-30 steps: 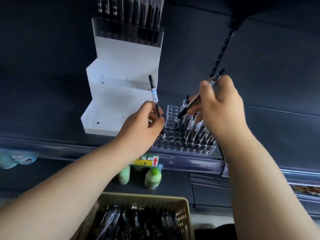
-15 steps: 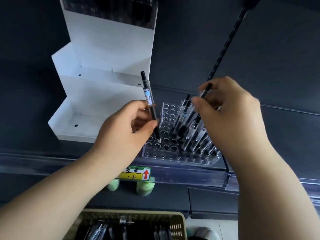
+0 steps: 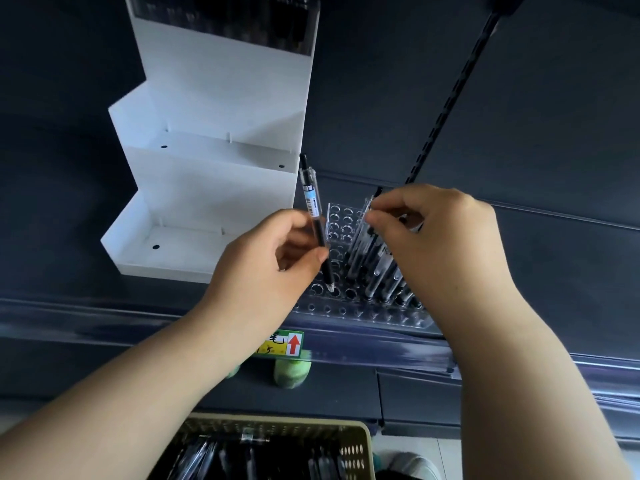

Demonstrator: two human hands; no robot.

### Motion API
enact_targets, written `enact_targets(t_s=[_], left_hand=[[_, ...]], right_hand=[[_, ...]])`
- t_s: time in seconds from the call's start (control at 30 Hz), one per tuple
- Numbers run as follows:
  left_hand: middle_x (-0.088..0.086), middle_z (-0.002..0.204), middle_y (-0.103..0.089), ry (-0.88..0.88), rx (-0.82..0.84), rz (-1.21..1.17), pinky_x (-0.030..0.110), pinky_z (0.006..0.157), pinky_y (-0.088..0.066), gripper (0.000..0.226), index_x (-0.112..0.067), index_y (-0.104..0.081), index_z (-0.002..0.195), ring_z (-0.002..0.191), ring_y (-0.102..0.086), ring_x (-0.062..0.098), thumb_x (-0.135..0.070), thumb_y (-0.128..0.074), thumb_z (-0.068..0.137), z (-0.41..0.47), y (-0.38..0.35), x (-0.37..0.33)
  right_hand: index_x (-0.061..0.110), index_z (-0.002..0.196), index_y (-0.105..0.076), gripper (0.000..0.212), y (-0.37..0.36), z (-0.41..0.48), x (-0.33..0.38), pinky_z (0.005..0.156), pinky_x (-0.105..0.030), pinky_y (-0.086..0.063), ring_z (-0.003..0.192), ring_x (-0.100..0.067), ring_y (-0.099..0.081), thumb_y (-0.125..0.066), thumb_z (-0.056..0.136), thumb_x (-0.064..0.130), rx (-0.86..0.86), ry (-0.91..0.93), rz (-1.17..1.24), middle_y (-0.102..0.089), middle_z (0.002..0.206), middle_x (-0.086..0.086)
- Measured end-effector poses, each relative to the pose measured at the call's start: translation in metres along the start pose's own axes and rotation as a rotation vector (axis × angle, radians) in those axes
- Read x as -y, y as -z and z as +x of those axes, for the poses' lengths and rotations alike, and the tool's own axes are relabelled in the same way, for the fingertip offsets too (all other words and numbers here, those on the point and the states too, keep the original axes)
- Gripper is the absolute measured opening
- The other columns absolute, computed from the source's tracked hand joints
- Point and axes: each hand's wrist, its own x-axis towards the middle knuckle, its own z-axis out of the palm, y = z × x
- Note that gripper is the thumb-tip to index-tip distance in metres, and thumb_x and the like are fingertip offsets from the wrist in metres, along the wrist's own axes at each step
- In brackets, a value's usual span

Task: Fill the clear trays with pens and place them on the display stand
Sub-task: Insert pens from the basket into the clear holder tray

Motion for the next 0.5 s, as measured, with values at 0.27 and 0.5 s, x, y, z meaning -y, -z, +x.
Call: enact_targets(t_s=[0.27,0.5], left_hand=[[-0.016,0.087,-0.069,-0.042,-0.010,0.018,0.017,0.078,-0.051,0.026,-0.032,-0.065,0.099,0.081,-0.065,0.003,-0.014,-0.070,0.080,0.002,-0.008,-0.006],[-0.014,0.088,-0.069,-0.093,0.045,0.058,0.013,0.079,-0.049,0.025,-0.027,-0.065,0.098,0.081,-0.063,-0.003,-0.010,-0.070,0.081,0.001,-0.021,-0.011]], right_hand=[[0.020,0.073,-0.073,0.011,0.007,-0.002,-0.002,0.079,-0.045,-0.048,0.088,-0.024,-0.059,-0.067,0.082,0.020,-0.030,0.028,-0.084,-0.068,0.075,0.010],[0.023,0.070,-0.073,0.011,0.013,-0.003,-0.002,0.081,-0.046,-0.046,0.092,-0.026,-0.055,-0.070,0.079,0.019,-0.006,0.038,-0.088,-0.068,0.080,0.002]])
